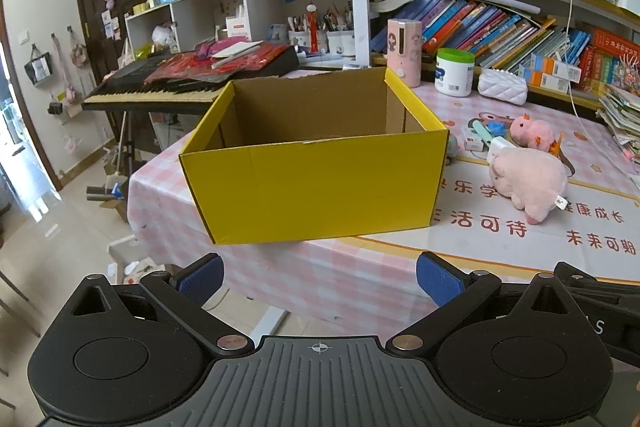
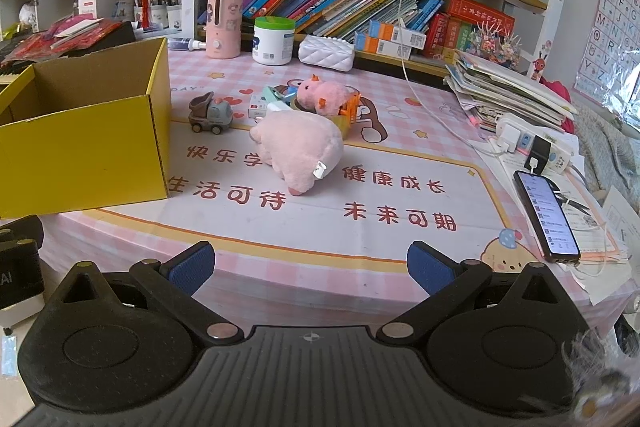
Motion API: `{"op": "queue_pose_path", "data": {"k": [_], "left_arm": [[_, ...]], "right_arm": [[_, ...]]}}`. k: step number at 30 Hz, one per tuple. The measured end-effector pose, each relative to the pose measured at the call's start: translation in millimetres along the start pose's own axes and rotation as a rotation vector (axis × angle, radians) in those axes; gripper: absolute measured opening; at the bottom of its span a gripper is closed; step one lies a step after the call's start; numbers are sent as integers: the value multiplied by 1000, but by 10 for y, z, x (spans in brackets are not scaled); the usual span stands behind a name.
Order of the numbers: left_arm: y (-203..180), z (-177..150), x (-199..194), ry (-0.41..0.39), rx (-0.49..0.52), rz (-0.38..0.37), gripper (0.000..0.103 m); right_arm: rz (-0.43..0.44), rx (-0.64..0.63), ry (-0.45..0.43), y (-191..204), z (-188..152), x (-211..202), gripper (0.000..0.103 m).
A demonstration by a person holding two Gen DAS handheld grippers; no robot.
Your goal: Organize objects
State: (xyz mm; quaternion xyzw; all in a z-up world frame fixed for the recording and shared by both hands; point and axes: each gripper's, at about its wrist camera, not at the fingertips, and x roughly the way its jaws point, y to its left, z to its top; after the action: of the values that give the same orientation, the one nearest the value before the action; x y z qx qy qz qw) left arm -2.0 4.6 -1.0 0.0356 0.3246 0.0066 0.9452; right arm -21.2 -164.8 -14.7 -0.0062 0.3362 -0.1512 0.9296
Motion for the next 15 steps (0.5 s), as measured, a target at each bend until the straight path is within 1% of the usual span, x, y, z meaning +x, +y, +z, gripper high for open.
{"op": "queue_pose_path", "data": {"k": [15], "left_arm": [[-32, 16, -2, -1, 5, 3, 103]], "right_arm": [[-1, 5, 4, -27, 6, -3, 103]]}}
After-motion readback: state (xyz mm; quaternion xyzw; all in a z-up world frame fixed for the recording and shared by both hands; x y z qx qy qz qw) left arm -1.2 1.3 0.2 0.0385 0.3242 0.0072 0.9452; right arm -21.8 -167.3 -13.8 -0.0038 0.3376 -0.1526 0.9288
